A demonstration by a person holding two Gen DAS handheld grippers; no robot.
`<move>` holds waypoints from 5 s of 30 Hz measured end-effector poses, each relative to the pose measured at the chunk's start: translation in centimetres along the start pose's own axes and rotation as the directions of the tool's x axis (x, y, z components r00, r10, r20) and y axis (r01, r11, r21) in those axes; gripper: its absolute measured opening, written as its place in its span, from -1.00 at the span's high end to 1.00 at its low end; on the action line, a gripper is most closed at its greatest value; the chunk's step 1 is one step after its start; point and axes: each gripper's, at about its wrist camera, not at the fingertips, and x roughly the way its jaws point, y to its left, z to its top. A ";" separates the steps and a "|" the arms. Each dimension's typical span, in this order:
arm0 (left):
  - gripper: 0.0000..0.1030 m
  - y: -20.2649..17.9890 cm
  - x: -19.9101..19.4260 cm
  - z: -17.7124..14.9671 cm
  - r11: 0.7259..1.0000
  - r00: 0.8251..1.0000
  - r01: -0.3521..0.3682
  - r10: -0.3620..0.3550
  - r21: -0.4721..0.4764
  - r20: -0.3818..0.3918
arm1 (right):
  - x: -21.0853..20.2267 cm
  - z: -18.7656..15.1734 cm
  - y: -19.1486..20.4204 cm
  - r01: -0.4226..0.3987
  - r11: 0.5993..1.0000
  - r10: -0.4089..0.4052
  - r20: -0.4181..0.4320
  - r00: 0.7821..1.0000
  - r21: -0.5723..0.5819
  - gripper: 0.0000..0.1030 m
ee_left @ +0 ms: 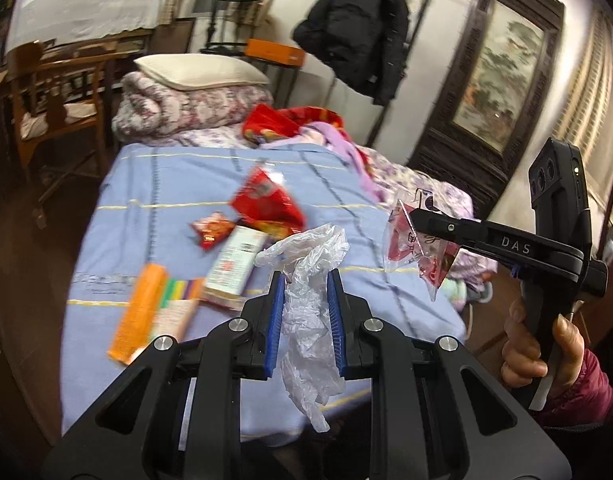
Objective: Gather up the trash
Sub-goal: 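Grasp the red-and-white snack wrapper with the right tool while the left holds the bag, then carry the bag and wrapper to the red wastebasket and open both tools, then move both open tools back to the trash on the bed, then grasp the red chip bag with the right tool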
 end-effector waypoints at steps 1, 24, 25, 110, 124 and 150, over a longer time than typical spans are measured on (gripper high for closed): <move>0.56 -0.7 0.2 -0.1 1.000 1.000 0.011 -0.011 0.007 -0.006 | -1.2 -0.4 -1.1 0.016 1.000 -0.016 0.009 1.000 0.012 0.62; 0.56 -19.7 9.7 -3.1 0.920 0.932 0.307 -0.240 0.243 -0.271 | -13.0 -12.6 -22.6 0.334 0.890 -0.308 -0.132 0.942 0.310 0.58; 0.56 -20.4 10.2 -3.4 0.914 0.927 0.317 -0.243 0.252 -0.285 | -12.9 -13.4 -23.5 0.345 0.879 -0.309 -0.157 0.938 0.329 0.58; -0.79 9.7 4.1 -2.7 0.939 0.954 -0.295 0.277 -0.178 -0.117 | -6.1 -7.1 -8.0 0.260 0.955 -0.249 -0.089 0.964 0.144 -0.74; -0.86 12.7 6.3 -4.3 0.941 0.957 -0.283 0.266 -0.184 -0.112 | 0.1 -4.3 -3.1 0.211 0.977 -0.204 -0.142 0.969 0.041 -0.75; -0.86 11.5 6.9 -5.8 0.942 0.946 -0.324 0.325 -0.091 -0.002 | 17.8 5.1 3.8 0.146 0.967 -0.175 -0.130 0.976 -0.210 -0.75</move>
